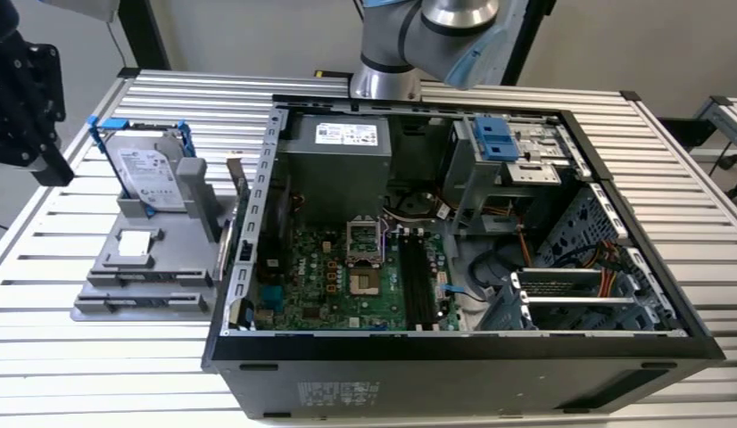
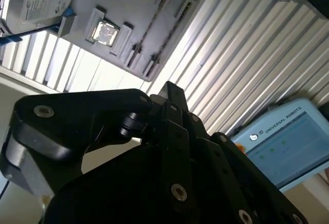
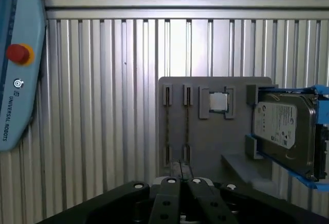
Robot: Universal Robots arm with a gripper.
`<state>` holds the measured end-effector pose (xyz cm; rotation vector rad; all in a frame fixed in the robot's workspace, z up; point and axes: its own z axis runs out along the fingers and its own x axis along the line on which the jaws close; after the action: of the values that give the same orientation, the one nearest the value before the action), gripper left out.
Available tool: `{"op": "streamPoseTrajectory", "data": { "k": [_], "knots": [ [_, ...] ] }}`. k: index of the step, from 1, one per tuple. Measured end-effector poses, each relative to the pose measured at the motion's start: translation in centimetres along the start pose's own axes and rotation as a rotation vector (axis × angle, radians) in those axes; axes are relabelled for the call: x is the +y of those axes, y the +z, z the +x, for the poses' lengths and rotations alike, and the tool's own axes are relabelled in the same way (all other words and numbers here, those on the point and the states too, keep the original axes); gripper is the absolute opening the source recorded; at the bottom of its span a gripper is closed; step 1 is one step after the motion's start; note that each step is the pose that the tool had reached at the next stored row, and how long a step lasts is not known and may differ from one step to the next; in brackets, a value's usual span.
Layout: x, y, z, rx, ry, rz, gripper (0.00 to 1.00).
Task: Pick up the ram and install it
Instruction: 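Pick up the ram and move it above insertion slot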
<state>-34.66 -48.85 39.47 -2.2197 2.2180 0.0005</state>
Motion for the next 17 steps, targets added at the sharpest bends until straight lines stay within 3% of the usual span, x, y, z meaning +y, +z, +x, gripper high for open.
{"op": "streamPoseTrajectory", "data": {
  "k": [2,7,9,11,17],
  "knots": [
    [0.00,0.00,0.00,-0.0098,-0.024,0.0014,0.00],
    [-0.01,0.00,0.00,-0.0413,-0.065,0.0023,0.00],
    [0.00,0.00,0.00,-0.0490,-0.074,0.0023,0.00],
    [-0.01,0.00,-0.01,-0.0516,-0.083,0.0021,0.00],
    [0.00,0.01,0.01,-0.0520,-0.085,-0.0023,0.00]
  ]
}}
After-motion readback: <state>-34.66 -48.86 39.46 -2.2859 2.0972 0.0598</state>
